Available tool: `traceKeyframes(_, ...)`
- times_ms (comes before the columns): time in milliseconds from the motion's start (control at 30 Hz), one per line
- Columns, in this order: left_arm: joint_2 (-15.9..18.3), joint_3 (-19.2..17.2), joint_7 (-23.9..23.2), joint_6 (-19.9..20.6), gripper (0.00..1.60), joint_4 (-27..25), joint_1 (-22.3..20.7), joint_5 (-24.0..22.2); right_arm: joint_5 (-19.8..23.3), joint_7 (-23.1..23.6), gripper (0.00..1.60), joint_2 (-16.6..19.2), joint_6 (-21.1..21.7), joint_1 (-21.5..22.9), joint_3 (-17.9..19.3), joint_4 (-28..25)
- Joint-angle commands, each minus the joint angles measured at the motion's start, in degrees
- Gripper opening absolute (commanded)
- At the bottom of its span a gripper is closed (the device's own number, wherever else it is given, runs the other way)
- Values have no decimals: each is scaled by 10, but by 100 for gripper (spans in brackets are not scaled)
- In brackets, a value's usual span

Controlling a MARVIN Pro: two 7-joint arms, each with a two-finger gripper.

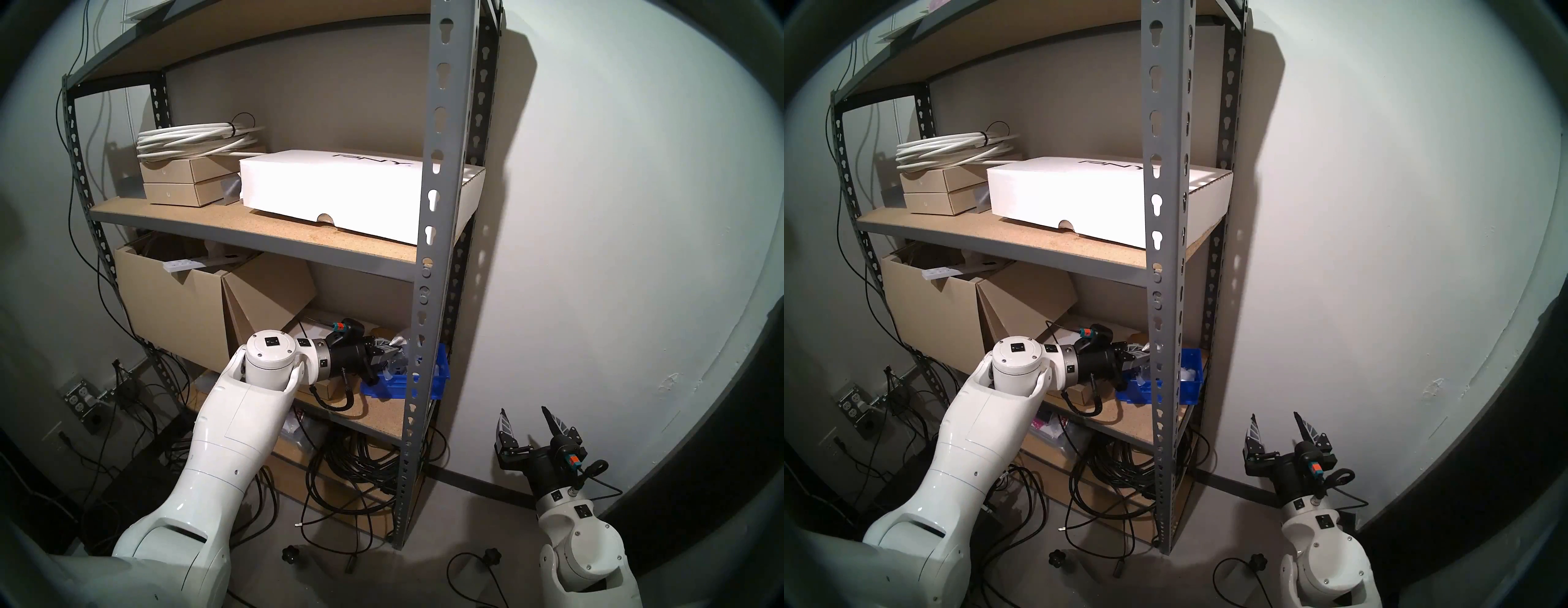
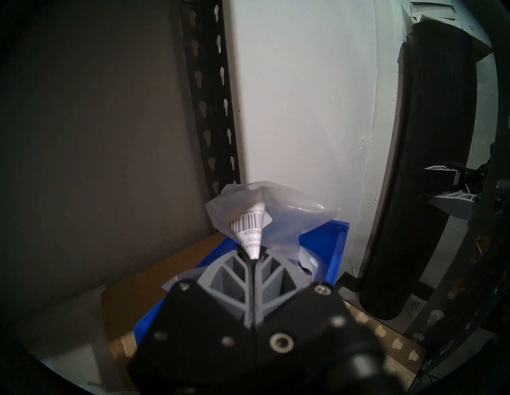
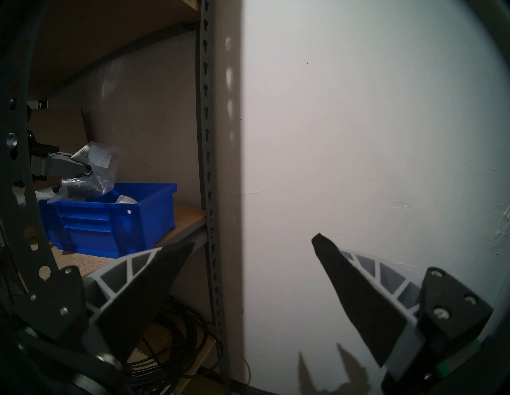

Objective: Organize the rack shelf by putting things into a case

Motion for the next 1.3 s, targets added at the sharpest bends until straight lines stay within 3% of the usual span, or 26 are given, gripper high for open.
traceKeyframes(0, -7, 0, 3, -13, 0, 6, -39, 2, 0, 0, 160, 0, -2, 2, 0, -12)
traceKeyframes(367, -9, 12, 11, -25, 0, 30, -52, 10, 0, 0, 160, 0, -2, 1, 0, -12)
traceKeyframes(533, -10, 13, 12, -25, 65, 32, -56, 8, 0, 0, 160, 0, -2, 1, 0, -12)
traceKeyframes(633, -10, 14, 11, -24, 68, 31, -57, 7, 0, 0, 160, 0, -2, 1, 0, -12)
traceKeyframes(667, -10, 13, 10, -23, 77, 30, -57, 6, 0, 0, 160, 0, -2, 1, 0, -12)
traceKeyframes(733, -9, 13, 7, -21, 111, 25, -56, 5, 0, 0, 160, 0, -2, 1, 0, -12)
traceKeyframes(867, -7, 12, 5, -19, 120, 23, -54, 5, 0, 0, 160, 0, -2, 1, 0, -12)
traceKeyframes(1000, -8, 9, 5, -18, 140, 21, -52, 5, 0, 0, 160, 0, -2, 1, 0, -12)
traceKeyframes(1100, -7, 4, 4, -18, 141, 17, -49, 3, 0, 0, 160, 0, -2, 1, 0, -12)
traceKeyframes(1167, -4, 1, 0, -17, 154, 13, -48, 1, 0, 0, 160, 0, -2, 1, 0, -12)
traceKeyframes(1267, -1, -5, -3, -13, 152, 0, -42, -1, 0, 0, 160, 0, -2, 1, 0, -12)
